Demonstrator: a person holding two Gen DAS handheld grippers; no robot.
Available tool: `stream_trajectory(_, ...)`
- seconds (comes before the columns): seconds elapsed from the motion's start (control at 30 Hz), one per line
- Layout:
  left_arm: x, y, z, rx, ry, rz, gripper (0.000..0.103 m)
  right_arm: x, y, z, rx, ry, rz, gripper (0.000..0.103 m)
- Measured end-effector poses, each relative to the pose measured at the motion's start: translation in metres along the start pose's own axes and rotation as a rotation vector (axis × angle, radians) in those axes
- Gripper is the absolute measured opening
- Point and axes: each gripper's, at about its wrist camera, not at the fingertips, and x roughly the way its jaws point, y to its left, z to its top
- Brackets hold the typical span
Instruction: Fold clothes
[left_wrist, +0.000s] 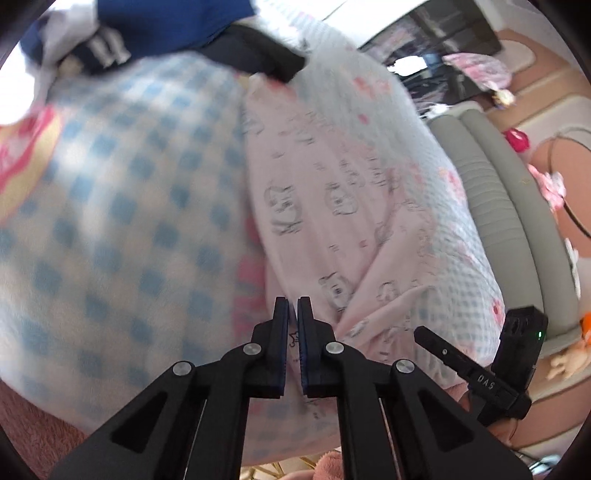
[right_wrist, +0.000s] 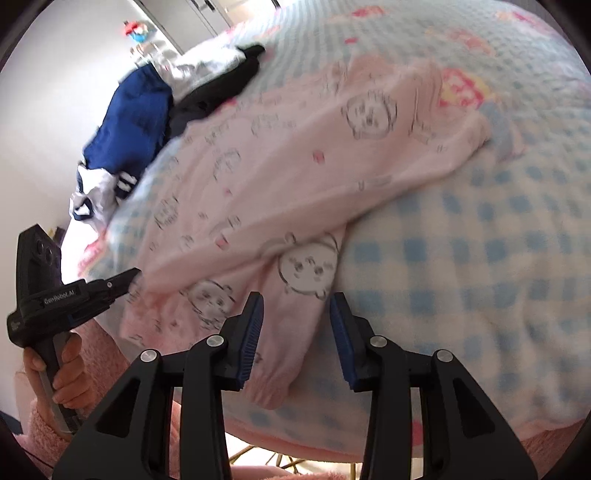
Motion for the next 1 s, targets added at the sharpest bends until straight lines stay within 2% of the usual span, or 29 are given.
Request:
stream_trajectory(0.1,0.024,-0.005,0.003,0.002,0.050,0.085,0.006,0.005,-0.001,0.004,-0.002,0.002,-0.010,0.038)
stream_trajectory(0.13,0.032,-0.005,0.004,-0.002,0.074,0.128,0.006,0.013,-0.002,0.003,-0.002,0.027,-0.032,0.038)
stream_trajectory(0.17,0.041,0.000,0.005,-0.025,0.117,0.205,0.006,0.021,-0.003,0.001,-0.002,0.053,-0.054,0.038)
stream_trajectory(0.2,0.040,0.004,0.004,-0.044,0.129,0.206,0.006,0.027,-0.004,0.000,0.000,0.074,-0.070,0.038)
stream_trajectory(0.3,0.019,0.010,0.005,-0.087,0.098,0.164,0.006,0.021,-0.013,-0.003,0.044,0.068,-0.036,0.038)
stream_trajectory(0.4,0.003,-0.014,0.012,0.015,0.043,0.179,0.011,0.003,-0.022,0.000,0.057,0.026,-0.048,0.038)
stream_trajectory(0.43,0.006,-0.030,0.015,0.059,0.045,0.146,0.020,-0.002,-0.027,0.002,0.066,0.008,-0.062,0.038)
stream_trajectory(0.47,0.009,-0.045,0.018,0.102,0.046,0.114,0.035,-0.006,-0.033,0.006,0.081,-0.002,-0.080,0.038)
stream_trajectory(0.53,0.017,-0.075,0.024,0.189,0.054,0.052,0.045,-0.011,-0.044,0.015,0.110,-0.022,-0.114,0.038)
stream_trajectory(0.63,0.063,-0.138,0.028,0.359,0.121,0.036,0.045,-0.017,-0.059,0.028,0.162,-0.047,-0.164,0.038)
stream_trajectory(0.73,0.102,-0.183,0.028,0.473,0.169,0.011,0.045,-0.029,-0.073,0.034,0.184,-0.085,-0.200,0.038)
stream_trajectory(0.8,0.123,-0.198,0.026,0.511,0.208,-0.001,0.045,-0.033,-0.083,0.033,0.201,-0.088,-0.203,0.038)
stream_trajectory(0.93,0.158,-0.218,0.015,0.557,0.278,0.035,0.049,-0.037,-0.105,0.028,0.231,-0.072,-0.191,0.038)
stream_trajectory(1.0,0.172,-0.224,0.009,0.575,0.289,0.054,0.051,-0.040,-0.115,0.025,0.242,-0.065,-0.186,0.038)
